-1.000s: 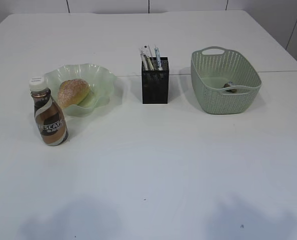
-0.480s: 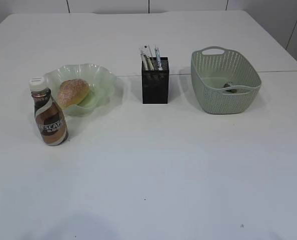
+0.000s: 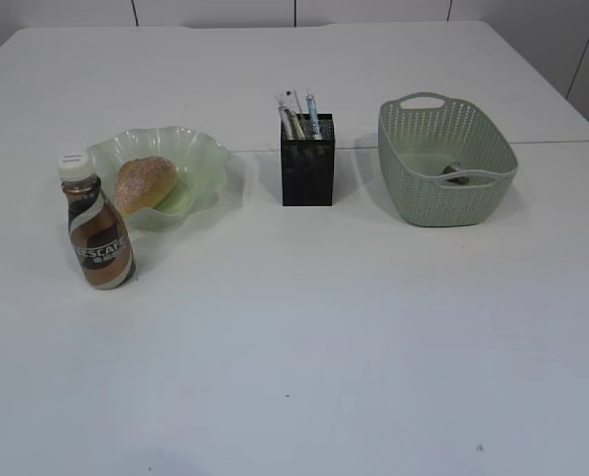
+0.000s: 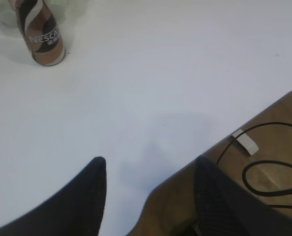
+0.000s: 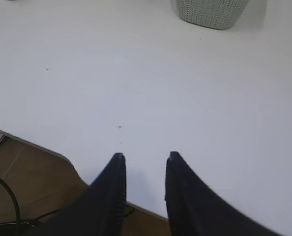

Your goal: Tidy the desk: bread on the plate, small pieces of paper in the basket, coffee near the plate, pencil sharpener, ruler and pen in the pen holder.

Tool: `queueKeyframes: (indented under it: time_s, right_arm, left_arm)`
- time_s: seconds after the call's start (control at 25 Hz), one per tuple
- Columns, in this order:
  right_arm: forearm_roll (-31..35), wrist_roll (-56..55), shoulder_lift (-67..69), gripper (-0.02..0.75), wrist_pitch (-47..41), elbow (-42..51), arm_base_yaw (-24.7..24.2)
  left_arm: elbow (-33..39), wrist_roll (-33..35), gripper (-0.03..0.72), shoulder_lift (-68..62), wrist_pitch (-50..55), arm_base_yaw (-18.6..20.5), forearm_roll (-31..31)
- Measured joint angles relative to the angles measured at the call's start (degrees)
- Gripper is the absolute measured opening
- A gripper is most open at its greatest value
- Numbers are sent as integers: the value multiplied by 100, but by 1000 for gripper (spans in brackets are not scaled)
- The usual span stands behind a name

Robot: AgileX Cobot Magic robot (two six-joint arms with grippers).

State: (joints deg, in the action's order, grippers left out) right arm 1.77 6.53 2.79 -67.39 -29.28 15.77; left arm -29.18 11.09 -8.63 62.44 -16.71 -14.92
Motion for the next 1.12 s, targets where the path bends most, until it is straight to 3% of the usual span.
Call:
queueKeyframes:
  time_s: [0.28,0.48,1.12]
  right_arm:
    - [9,0,-10,235,-24,10,0]
    - [9,0,-10,235,78,102,0]
    - [9,0,-22,235,113,102,-81]
  left_arm:
    - [9,61,401,238,101,0,293]
    - [9,-248,401,238,101,0,736]
    - [9,-310,401,304,101,134,818]
